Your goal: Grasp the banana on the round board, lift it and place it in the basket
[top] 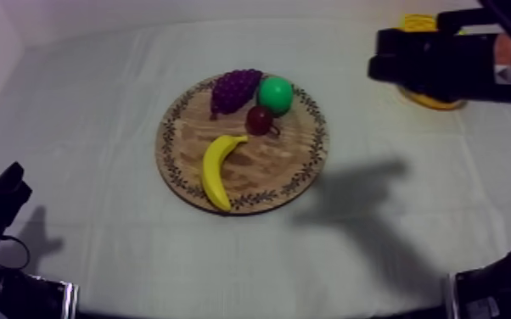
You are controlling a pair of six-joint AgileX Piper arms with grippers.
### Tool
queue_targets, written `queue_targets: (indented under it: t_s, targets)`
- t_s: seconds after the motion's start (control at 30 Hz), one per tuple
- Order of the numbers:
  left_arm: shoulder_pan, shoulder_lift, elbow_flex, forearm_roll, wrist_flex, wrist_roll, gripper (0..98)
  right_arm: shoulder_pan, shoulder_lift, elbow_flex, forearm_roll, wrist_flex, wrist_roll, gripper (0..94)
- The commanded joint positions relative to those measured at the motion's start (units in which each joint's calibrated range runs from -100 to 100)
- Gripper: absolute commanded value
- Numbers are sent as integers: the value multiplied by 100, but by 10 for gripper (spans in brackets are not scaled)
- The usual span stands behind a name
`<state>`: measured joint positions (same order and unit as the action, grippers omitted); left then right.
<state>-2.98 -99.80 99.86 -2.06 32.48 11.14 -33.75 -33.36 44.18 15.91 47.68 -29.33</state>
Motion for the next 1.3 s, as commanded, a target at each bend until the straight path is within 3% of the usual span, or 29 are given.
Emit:
queue_targets:
  t_s: [0.0,0.33,0.87,1.27]
  targets:
    - [-3,-3,3,-1,2,0,1,-314,340,-103,2,144,-347,101]
    - [-3,-3,3,-1,2,-1,1,-716,1595,-781,-211,273,-509,106]
    - [-3,-3,3,-1,2,-3,1,-1104,3500,-1923,-8,211,-1009,112]
    - [-3,-3,3,-1,2,-3,1,-1157,4154,-2797,131,344,-1085,129]
